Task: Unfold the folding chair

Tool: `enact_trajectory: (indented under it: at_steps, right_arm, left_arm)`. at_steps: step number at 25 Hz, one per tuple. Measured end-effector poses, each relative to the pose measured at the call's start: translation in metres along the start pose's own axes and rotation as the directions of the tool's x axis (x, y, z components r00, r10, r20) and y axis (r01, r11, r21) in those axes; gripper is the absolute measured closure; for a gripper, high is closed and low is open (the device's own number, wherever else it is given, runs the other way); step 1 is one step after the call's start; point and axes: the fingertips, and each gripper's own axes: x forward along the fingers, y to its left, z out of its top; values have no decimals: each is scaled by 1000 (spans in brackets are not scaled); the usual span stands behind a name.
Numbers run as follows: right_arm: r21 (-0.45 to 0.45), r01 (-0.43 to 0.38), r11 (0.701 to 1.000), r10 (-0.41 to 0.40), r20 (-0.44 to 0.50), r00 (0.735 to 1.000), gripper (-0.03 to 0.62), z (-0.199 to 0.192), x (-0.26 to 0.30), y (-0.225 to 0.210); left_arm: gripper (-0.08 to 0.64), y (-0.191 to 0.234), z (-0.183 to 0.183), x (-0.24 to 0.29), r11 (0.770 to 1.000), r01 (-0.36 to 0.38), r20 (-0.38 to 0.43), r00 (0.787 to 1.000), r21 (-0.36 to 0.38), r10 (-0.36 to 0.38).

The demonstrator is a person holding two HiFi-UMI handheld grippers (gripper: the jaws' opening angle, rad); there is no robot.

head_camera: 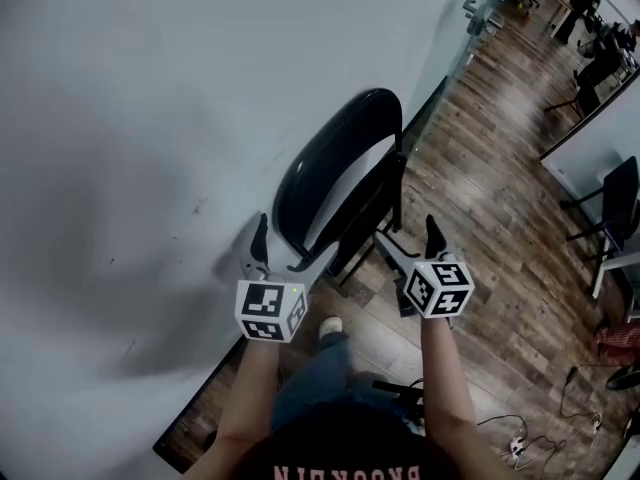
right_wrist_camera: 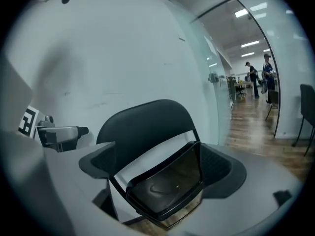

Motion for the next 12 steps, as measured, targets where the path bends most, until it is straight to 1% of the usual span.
enact_trajectory:
  at_steps: [4, 6, 8, 10, 12]
  right_arm:
    - [90, -53, 995, 60, -71, 996, 82, -34, 42, 5]
    - [148, -84, 985, 99, -98, 990, 100, -52, 63, 6]
    - [212, -115, 971, 139, -104, 985, 120, -66, 82, 7]
    - [258, -120, 959, 154, -114, 982, 152, -78, 99, 5]
    - [287, -101, 953, 144, -136, 980, 184, -90, 113, 0]
  left_arm:
    - [-9, 1, -17, 5, 999, 31, -35, 999, -27, -32]
    - [-9, 1, -25, 7, 999, 42, -49, 998, -28, -43]
    - [-9, 3, -29, 8, 999, 44, -58, 997, -26, -45]
    - [-9, 8, -30, 10, 999, 41, -62, 997, -32, -43]
    - [-9, 11, -31, 13, 999, 37, -64, 997, -34, -39]
